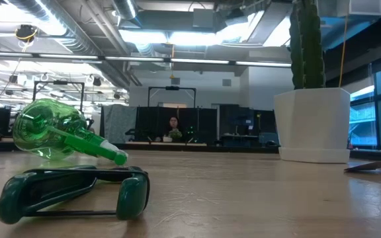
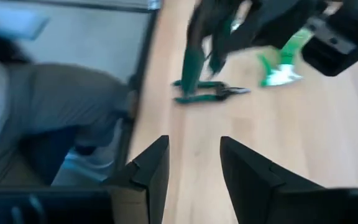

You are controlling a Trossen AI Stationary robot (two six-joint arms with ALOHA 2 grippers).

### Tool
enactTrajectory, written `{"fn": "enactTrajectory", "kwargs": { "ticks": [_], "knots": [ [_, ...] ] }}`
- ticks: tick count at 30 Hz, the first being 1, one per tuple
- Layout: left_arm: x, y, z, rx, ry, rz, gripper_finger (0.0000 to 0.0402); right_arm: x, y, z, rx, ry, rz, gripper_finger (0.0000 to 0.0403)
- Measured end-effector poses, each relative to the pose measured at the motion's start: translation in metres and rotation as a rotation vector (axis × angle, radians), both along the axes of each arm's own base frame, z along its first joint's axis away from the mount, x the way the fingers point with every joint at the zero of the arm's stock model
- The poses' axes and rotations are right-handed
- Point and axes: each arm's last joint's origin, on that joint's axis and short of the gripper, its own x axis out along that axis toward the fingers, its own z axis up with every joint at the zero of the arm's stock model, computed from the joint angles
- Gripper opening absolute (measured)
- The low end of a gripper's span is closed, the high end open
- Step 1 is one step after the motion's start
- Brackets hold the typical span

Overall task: Pick & Place Garden tools in Gardening bag
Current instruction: Put the top grafting pruner into the side pocket of the white bag

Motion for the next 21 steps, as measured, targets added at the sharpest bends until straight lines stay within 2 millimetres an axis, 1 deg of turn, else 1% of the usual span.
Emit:
{"fn": "enactTrajectory", "kwargs": {
  "ticks": [3,5,8,11,15,18,21],
  "knots": [
    [-0.002,-0.002,0.003,0.001,-0.039,-0.124,0.0058,-0.008,0.01,0.002,-0.003,-0.031,0.078,0.0145],
    [-0.002,-0.001,0.002,0.008,-0.044,-0.175,0.0058,-0.011,0.015,0.006,-0.012,-0.089,0.095,0.0145],
    [-0.002,0.002,0.005,0.007,-0.116,-0.292,0.0058,-0.012,0.023,0.011,-0.05,-0.193,0.128,0.0144],
    [-0.002,0.006,0.008,-0.013,-0.189,-0.408,0.0058,-0.009,0.03,0.01,-0.091,-0.287,0.173,0.0144],
    [0.0,0.011,0.006,-0.044,-0.213,-0.487,0.0058,0.0,0.036,-0.001,-0.104,-0.376,0.199,0.0144],
    [0.002,0.012,0.003,-0.06,-0.218,-0.524,0.0058,0.007,0.034,-0.014,-0.133,-0.406,0.167,0.0144],
    [0.002,0.011,0.0,-0.078,-0.234,-0.57,0.0058,0.009,0.032,-0.03,-0.171,-0.412,0.126,0.0144]
  ]
}}
